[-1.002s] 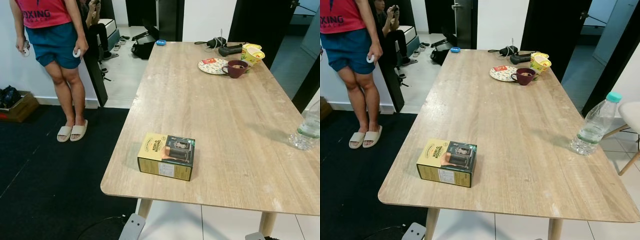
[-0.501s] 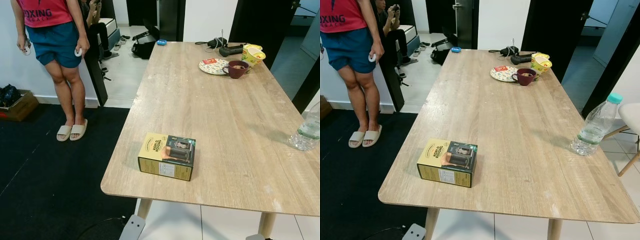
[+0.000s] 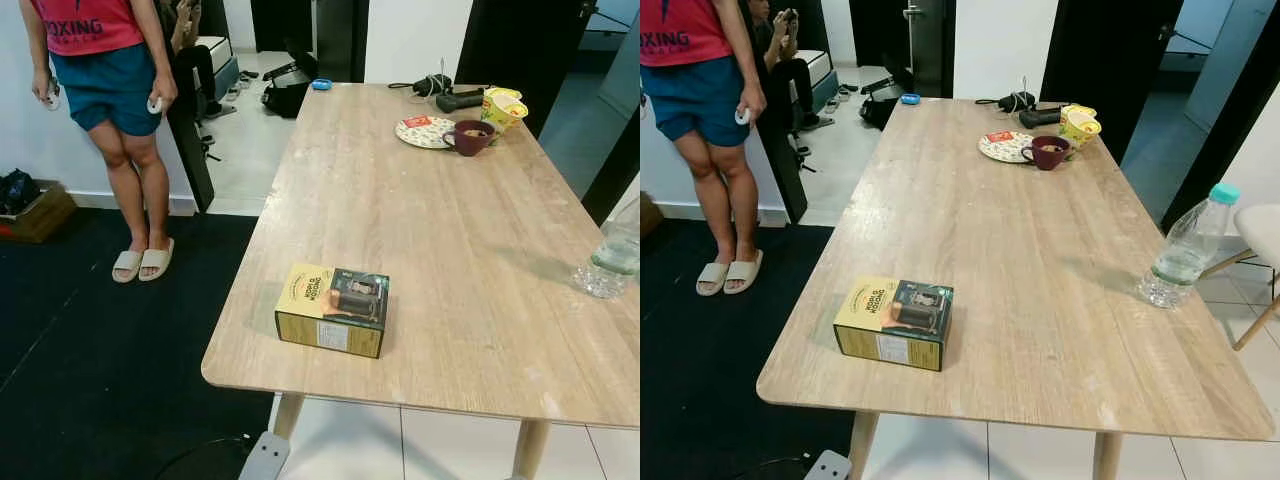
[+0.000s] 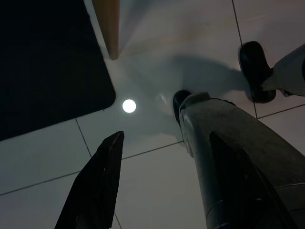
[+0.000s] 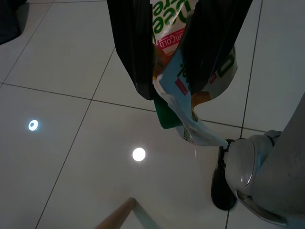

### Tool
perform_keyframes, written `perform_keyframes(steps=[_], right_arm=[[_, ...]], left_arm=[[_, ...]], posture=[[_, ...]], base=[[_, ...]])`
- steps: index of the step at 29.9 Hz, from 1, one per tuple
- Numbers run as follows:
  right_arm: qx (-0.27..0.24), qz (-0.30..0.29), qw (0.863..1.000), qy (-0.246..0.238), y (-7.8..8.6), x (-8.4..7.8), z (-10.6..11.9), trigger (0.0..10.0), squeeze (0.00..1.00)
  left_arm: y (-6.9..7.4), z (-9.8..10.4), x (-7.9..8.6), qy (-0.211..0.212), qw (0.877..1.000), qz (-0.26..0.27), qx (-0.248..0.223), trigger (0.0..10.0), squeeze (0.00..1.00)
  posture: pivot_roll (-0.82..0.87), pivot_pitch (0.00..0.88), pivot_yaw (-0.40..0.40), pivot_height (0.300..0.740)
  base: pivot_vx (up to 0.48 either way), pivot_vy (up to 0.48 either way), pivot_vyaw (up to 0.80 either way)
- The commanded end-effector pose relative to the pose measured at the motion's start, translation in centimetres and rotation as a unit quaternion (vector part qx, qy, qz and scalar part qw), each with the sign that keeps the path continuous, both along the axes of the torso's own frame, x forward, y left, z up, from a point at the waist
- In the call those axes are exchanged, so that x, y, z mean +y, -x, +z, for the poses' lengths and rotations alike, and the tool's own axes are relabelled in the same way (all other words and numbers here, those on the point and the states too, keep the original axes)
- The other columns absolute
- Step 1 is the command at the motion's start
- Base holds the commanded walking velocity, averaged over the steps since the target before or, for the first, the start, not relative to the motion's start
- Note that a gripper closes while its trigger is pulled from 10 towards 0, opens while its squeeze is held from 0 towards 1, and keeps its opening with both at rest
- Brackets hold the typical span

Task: Restocking fridge

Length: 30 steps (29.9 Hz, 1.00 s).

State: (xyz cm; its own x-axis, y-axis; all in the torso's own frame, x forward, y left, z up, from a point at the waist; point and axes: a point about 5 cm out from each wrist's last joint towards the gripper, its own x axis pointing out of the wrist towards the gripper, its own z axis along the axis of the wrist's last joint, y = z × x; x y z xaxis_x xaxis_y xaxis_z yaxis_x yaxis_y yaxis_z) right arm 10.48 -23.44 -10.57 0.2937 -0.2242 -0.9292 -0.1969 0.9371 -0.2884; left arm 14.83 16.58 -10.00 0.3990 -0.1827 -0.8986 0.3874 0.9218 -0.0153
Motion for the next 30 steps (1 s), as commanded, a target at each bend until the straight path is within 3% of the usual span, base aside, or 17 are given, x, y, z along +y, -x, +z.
perform_keyframes(steps=[1, 30], right_arm=[[0.006, 0.004, 1.000, 0.009, 0.3, -0.6, 0.1, 10.0, 0.00], [0.009, 0.013, 1.000, 0.008, 0.5, -0.2, -0.1, 10.0, 0.00]], left_arm=[[0.4, -0.1, 0.2, -0.006, 1.000, -0.005, 0.005, 10.0, 0.00], [1.5, -0.5, 1.0, -0.020, 1.000, -0.002, 0.018, 10.0, 0.00]], posture=[[0.01, 0.000, -0.046, 0.740], [0.01, 0.000, -0.039, 0.740]], base=[[-0.277, 0.000, 0.00], [-0.305, 0.000, 0.00]])
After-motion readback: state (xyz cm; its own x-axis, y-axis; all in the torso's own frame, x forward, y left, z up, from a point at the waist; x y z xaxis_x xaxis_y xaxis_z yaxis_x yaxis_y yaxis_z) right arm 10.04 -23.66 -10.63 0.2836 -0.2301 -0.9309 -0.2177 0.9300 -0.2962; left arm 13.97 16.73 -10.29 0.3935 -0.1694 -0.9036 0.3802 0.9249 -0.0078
